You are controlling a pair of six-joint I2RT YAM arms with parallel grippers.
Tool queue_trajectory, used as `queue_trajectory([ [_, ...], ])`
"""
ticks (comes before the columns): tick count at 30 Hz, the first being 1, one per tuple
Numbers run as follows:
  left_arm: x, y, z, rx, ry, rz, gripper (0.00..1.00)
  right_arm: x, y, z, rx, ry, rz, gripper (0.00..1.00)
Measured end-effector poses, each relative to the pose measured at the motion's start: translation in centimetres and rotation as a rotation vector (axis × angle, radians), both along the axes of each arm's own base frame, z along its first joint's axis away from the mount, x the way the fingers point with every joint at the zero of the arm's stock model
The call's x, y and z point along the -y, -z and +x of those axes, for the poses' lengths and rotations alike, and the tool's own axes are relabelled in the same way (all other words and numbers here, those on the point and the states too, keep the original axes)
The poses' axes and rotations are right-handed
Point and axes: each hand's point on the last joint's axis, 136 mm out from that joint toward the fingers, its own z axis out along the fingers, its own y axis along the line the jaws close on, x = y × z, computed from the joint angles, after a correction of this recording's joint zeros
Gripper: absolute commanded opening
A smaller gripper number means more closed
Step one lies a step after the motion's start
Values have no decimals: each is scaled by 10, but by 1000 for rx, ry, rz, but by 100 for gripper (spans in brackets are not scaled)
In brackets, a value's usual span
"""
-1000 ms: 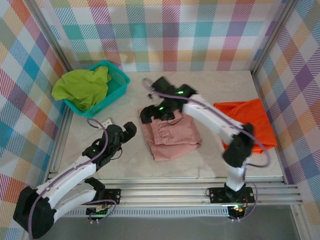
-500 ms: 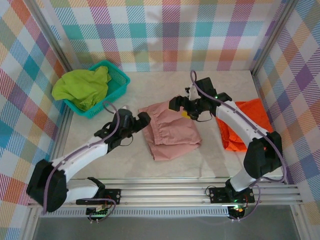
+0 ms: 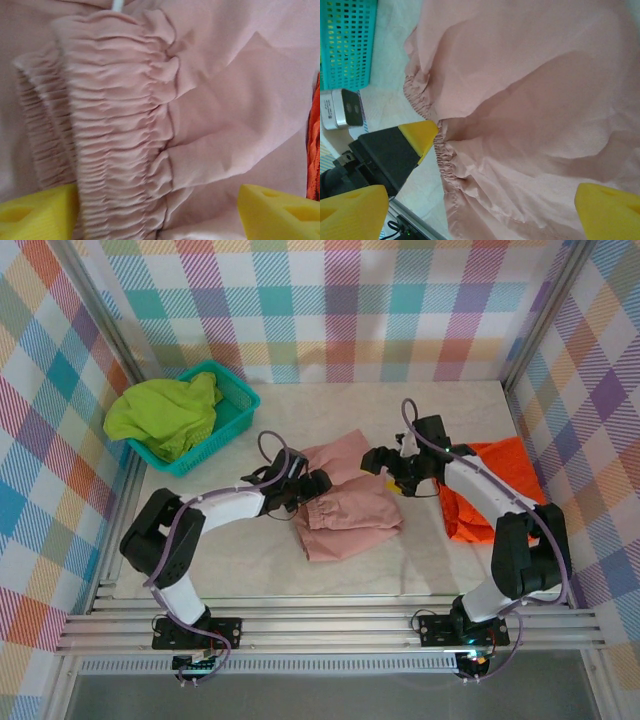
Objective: Fold and stack the shorts
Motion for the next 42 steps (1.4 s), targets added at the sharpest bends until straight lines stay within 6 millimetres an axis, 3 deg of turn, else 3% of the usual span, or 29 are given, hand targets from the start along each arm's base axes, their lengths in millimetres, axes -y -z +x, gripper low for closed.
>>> queue_trajectory([
  [7,9,14,10,-17,6,11,69,-2,50,-8,-108,-1,1,96],
  [12,14,19,12,-16,10,7,39,-2,77,-13,-167,-1,-5,96],
  [18,24,18,10,-21,31,-7,0,-3,84,-11,-175,1,3,96],
  [20,27,15,11,-18,35,-11,0,-3,84,-11,-172,2,4,96],
  [24,34,-7,20,3,46,-14,0,2,67,-8,-133,17,9,97],
  [33,51,-113,28,139,100,-64,0,58,-36,17,138,152,-5,98],
  [37,45,-137,21,166,121,-46,0,70,-44,16,158,170,-32,99],
  [42,28,-132,8,165,140,4,1,72,-38,10,132,159,-53,99],
])
